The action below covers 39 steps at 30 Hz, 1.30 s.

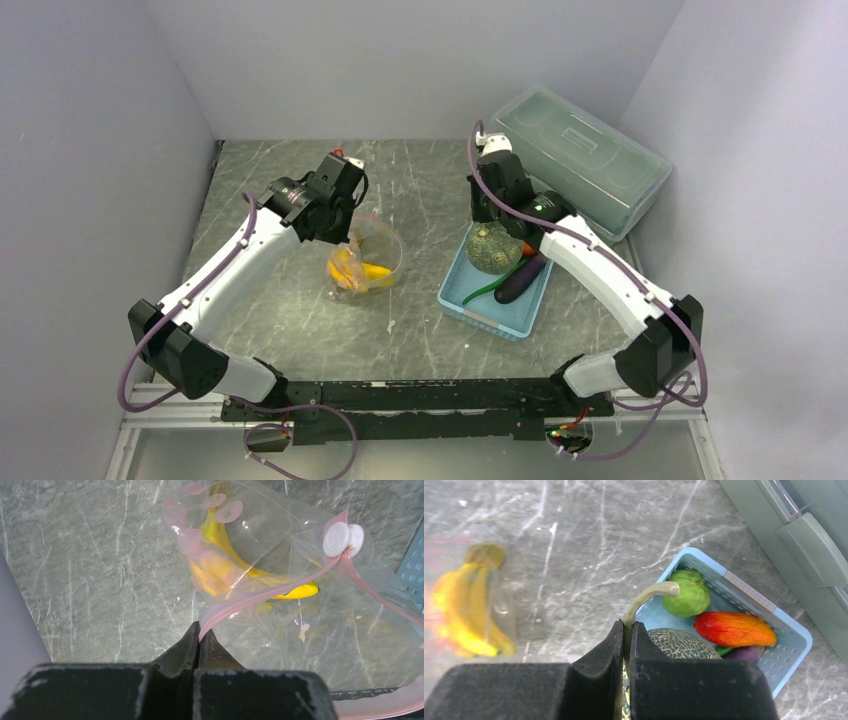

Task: Place the food in the zip-top bag and seal the zipper

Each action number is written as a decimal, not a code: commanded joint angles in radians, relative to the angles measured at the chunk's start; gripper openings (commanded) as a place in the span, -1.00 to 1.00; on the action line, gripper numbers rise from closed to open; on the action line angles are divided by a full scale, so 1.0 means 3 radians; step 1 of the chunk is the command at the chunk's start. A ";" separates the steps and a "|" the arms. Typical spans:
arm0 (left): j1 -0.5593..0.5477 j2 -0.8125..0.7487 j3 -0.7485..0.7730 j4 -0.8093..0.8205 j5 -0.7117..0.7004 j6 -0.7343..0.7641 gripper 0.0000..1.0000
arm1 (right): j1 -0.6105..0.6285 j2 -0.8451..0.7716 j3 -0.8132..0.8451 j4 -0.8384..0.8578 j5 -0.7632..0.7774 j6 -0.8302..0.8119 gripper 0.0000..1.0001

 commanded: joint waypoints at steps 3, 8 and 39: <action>0.0022 -0.0117 -0.0006 0.0096 0.0038 0.0039 -1.00 | 0.0111 -0.0457 0.0076 0.0279 -0.0332 0.0226 -1.00; 0.0033 -0.0128 -0.0016 0.0103 0.0052 0.0045 -1.00 | 0.0172 -0.0685 0.0100 0.0517 -0.0601 0.0406 -1.00; 0.0152 -0.0202 -0.0098 0.0257 0.0398 -0.0027 -1.00 | 0.0746 -0.0996 -0.0779 0.2877 -0.0271 0.2446 -1.00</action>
